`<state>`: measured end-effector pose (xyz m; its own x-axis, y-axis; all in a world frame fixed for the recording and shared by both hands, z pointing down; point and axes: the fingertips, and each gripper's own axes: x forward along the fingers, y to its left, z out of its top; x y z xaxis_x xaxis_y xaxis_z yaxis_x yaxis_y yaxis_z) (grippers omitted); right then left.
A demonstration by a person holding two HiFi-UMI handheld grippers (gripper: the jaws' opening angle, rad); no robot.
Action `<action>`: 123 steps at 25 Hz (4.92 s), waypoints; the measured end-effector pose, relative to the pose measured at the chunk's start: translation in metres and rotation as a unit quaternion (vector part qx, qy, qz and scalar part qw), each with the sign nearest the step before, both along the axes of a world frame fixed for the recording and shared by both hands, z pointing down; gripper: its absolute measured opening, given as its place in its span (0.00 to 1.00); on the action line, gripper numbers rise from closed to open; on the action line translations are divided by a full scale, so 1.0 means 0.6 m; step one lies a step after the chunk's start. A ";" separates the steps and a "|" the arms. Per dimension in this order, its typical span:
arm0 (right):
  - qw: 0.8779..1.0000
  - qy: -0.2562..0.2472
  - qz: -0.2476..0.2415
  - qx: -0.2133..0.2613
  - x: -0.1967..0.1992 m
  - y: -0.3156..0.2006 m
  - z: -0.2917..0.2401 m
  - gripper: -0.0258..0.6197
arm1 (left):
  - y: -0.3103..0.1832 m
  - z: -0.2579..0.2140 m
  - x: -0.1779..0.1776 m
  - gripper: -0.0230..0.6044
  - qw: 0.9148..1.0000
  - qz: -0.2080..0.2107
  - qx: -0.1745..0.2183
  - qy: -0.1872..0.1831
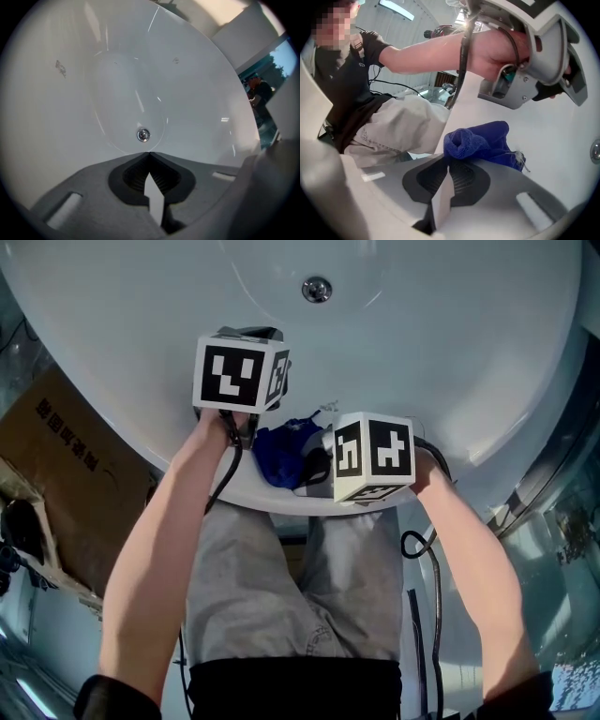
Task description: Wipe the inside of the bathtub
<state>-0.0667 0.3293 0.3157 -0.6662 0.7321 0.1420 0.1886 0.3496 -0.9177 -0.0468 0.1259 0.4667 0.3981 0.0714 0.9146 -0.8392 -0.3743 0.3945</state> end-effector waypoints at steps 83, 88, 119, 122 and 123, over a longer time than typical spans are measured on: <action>0.961 0.243 -0.097 0.094 0.159 -0.082 0.329 0.07 | 0.035 0.063 -0.002 0.04 0.998 -0.014 -0.062 -0.005; 0.965 0.243 -0.069 0.063 0.152 -0.068 0.293 0.07 | 0.031 0.043 -0.021 0.04 0.998 -0.030 -0.051 -0.016; 0.974 0.224 0.006 0.028 0.076 0.019 0.002 0.07 | 0.057 -0.198 -0.022 0.04 1.000 -0.009 0.006 0.009; 0.971 0.232 0.041 0.032 0.063 0.004 -0.024 0.07 | 0.040 -0.236 -0.027 0.04 1.000 -0.011 0.018 0.010; 0.971 0.233 0.053 0.033 0.059 -0.002 -0.035 0.07 | 0.035 -0.249 -0.030 0.04 1.000 -0.013 0.022 0.010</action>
